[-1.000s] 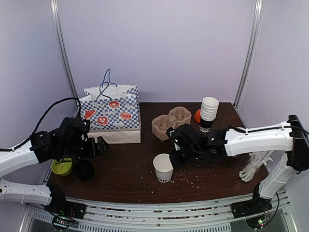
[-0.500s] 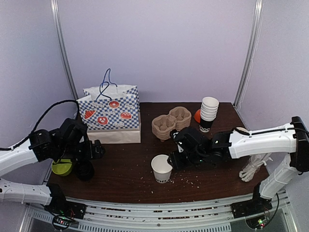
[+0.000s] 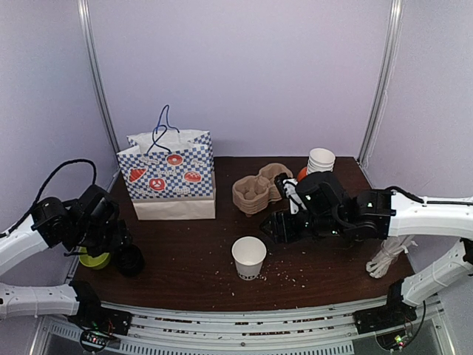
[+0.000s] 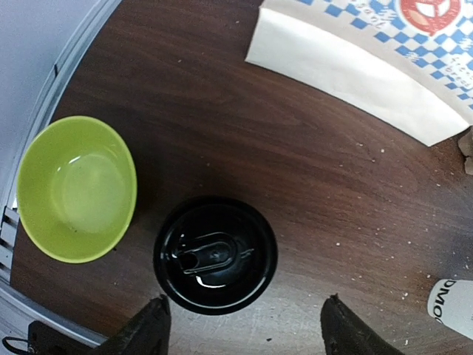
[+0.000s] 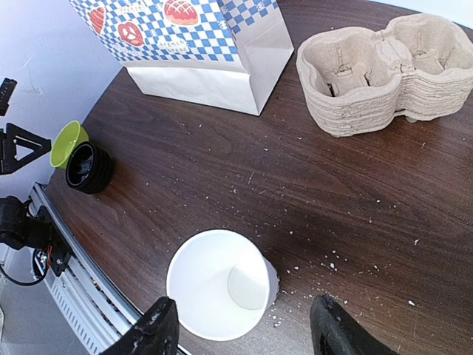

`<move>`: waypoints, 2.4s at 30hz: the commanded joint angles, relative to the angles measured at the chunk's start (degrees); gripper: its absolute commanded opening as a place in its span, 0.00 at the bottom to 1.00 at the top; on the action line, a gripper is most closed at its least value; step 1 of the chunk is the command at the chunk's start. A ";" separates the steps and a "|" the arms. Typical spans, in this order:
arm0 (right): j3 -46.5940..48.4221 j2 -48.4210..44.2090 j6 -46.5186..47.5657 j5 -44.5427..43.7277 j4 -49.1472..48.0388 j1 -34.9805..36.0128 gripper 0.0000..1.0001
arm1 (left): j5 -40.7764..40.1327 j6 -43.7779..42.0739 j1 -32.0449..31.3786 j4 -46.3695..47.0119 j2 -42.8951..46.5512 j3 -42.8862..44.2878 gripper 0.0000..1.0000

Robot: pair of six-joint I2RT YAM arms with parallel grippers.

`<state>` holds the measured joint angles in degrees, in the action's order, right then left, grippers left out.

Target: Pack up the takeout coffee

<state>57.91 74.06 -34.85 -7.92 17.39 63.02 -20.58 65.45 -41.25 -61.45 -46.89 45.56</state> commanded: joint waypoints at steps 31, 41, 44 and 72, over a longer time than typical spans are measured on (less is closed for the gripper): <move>-1.46 -2.15 1.16 2.79 -3.19 0.19 0.60 | 4.41 9.75 8.85 5.28 -1.45 -13.13 0.33; -2.46 -2.23 0.73 2.98 -3.72 0.19 0.60 | 4.43 9.66 8.88 5.46 -2.05 -13.26 0.24; -2.46 -2.43 0.82 2.66 -3.51 0.21 0.60 | 4.49 9.78 8.89 5.36 -1.89 -13.32 0.21; -0.76 -1.47 0.92 2.56 -2.97 0.22 0.58 | 11.22 7.72 4.85 10.38 -1.87 -7.42 0.00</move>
<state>56.10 72.34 -34.26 -4.99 14.06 63.02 -11.31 73.19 -34.24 -54.63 -47.68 36.27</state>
